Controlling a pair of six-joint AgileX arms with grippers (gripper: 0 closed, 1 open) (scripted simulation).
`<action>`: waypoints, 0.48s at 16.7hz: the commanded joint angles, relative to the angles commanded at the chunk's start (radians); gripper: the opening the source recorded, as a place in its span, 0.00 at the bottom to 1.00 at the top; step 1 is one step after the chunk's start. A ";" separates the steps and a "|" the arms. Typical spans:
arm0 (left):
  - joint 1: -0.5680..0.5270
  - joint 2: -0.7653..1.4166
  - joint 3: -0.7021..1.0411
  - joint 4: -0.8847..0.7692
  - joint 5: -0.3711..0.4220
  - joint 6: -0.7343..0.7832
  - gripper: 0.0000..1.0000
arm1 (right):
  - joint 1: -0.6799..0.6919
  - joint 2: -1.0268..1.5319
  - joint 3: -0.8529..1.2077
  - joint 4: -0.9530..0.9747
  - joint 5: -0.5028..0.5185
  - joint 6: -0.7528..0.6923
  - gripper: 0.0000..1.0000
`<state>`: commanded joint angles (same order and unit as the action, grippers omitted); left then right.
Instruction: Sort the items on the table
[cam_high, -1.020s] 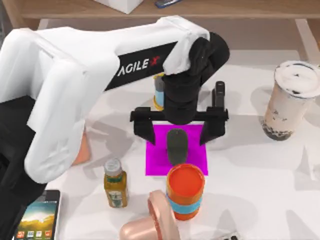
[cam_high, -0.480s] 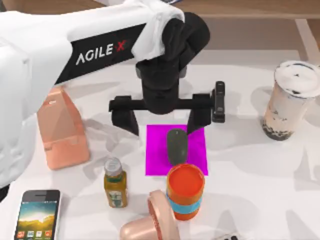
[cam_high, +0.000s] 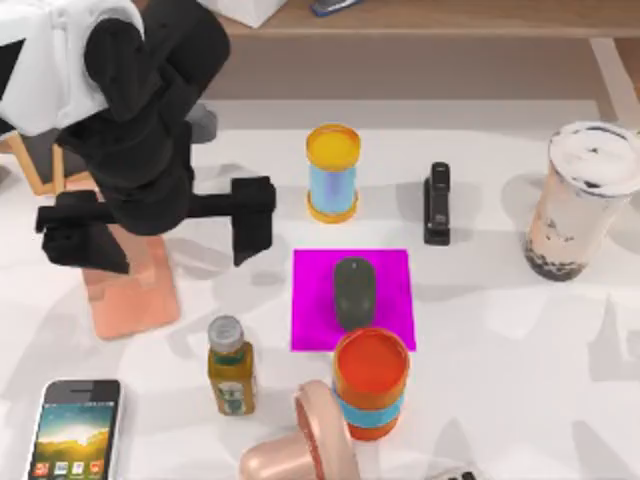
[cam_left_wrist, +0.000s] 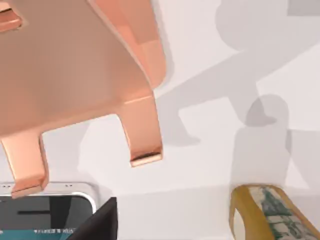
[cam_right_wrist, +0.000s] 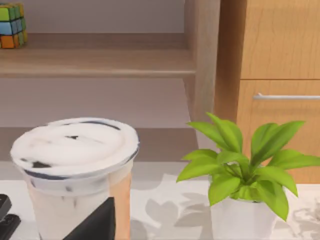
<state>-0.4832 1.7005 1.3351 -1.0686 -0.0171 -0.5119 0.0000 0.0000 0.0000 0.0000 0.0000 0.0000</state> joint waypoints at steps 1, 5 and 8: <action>0.028 -0.057 -0.066 0.010 -0.004 0.019 1.00 | 0.000 0.000 0.000 0.000 0.000 0.000 1.00; 0.115 -0.247 -0.323 0.046 -0.011 0.092 1.00 | 0.000 0.000 0.000 0.000 0.000 0.000 1.00; 0.147 -0.345 -0.485 0.064 -0.007 0.136 1.00 | 0.000 0.000 0.000 0.000 0.000 0.000 1.00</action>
<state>-0.3361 1.3555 0.8504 -1.0042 -0.0237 -0.3760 0.0000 0.0000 0.0000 0.0000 0.0000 0.0000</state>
